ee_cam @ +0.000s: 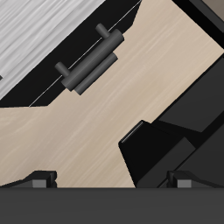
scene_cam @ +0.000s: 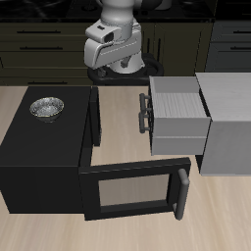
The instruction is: Close the top drawer of the white cabinet
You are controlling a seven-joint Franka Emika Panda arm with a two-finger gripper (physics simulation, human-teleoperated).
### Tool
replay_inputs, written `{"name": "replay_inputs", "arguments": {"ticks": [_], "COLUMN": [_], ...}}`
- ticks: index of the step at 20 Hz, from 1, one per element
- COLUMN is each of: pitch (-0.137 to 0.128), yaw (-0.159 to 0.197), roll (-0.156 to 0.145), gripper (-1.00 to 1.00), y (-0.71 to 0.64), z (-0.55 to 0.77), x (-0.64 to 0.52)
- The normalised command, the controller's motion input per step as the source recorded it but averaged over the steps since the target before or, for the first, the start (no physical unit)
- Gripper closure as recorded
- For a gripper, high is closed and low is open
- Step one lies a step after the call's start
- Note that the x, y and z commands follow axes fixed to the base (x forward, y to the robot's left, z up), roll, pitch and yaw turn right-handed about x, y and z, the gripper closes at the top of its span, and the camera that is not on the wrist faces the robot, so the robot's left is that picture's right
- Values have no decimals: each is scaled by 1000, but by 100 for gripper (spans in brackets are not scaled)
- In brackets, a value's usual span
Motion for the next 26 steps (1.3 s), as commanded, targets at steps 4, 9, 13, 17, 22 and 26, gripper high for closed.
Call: {"name": "replay_inputs", "arguments": {"ticks": [4,9,13,17,22,26], "pitch": [32,-1,3,-4,0,-32], "yaw": [198,188,96,96,24,5], "roll": [-25,-45,-27,2,5,-9], "gripper": [-100,-100,-100,-100,-100,-100], "y": [-59,-31,-23,81,21,-93], "z": [-74,-106,-89,-67,-61,-20], "x": [197,192,126,179,58,128]}}
